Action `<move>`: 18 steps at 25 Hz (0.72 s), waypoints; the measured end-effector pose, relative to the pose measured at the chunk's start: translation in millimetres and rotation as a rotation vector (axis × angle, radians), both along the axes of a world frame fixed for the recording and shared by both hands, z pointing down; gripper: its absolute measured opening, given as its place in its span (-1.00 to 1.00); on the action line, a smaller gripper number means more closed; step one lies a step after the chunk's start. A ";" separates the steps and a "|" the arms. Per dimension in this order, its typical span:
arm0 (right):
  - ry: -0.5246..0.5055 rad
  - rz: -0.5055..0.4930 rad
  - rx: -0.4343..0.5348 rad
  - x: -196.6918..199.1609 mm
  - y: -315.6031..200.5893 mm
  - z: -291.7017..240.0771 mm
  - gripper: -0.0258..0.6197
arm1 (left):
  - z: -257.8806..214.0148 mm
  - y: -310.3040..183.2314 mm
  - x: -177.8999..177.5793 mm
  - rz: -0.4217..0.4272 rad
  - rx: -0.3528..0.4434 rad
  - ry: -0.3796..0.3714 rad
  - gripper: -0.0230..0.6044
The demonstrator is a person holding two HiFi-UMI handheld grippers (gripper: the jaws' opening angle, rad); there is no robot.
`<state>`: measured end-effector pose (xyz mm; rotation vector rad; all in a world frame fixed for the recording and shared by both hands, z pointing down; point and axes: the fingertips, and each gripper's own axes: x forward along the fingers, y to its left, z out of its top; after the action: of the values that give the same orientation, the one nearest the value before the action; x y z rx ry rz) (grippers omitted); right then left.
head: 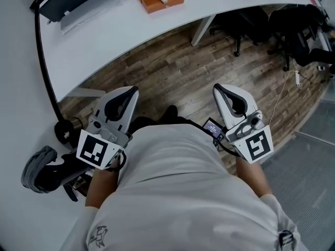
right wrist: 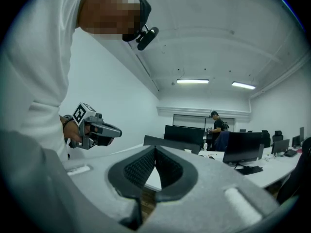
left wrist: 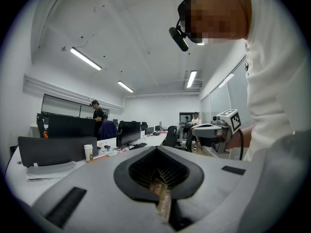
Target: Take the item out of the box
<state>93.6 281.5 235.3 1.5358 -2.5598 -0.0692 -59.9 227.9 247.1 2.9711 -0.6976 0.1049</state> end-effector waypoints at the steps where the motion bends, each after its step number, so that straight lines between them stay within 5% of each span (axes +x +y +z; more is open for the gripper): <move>1: 0.002 0.001 -0.002 8.5 -2.4 -0.7 -0.91 | -1.1 -3.5 6.2 -0.004 0.000 -0.001 -0.94; 18: -0.010 0.092 -0.011 72.5 -36.3 3.9 -0.91 | 2.6 -65.0 59.4 0.035 0.004 -0.010 -0.94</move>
<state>166.1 245.2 239.2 1.6512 -2.4889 -0.0369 -0.4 162.9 249.7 2.9889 -0.6480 0.1210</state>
